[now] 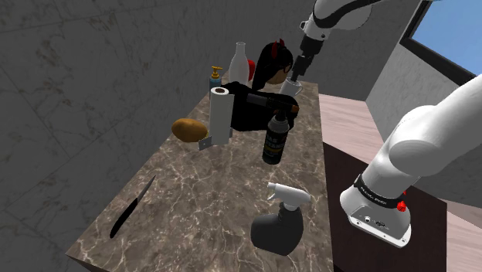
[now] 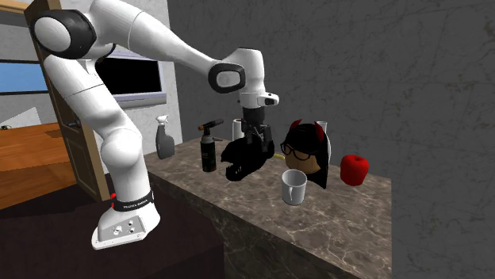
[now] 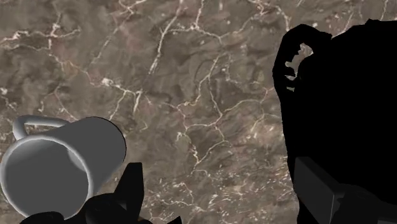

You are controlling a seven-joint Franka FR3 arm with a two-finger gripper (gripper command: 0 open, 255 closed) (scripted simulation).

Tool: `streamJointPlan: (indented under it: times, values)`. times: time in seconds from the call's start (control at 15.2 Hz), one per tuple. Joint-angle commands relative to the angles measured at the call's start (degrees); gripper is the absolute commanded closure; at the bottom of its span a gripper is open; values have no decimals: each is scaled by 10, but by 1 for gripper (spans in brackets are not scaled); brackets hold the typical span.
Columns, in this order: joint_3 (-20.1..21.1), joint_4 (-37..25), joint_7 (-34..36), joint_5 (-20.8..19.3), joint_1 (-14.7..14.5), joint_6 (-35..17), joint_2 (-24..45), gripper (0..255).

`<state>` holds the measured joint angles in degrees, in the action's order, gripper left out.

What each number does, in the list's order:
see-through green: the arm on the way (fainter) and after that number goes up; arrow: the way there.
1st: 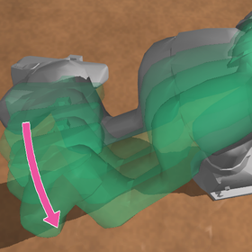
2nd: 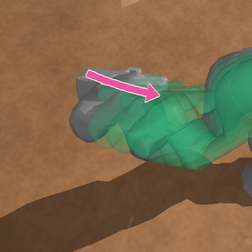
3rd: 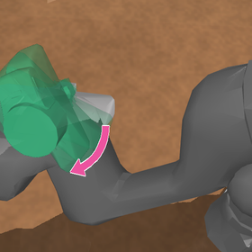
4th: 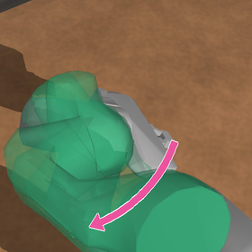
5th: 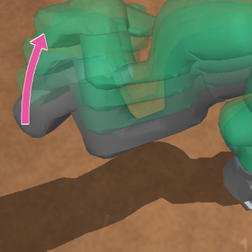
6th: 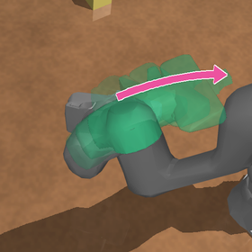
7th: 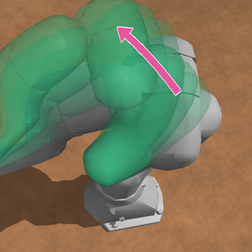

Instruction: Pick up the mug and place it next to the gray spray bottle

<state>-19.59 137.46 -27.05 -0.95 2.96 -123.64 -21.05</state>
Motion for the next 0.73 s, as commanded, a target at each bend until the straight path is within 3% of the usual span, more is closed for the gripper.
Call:
streamJointPlan:
  times: [0.0, 0.4, 0.53, 0.66]
  values:
    - [-22, -15, -28, 18, -2, -22, 35, 0]
    - [-84, -82, -142, 119, -8, -75, 166, 0]
    - [-97, -111, -186, 165, -4, -82, 214, 0]
    - [-96, -117, -200, 182, -1, -90, 232, 0]
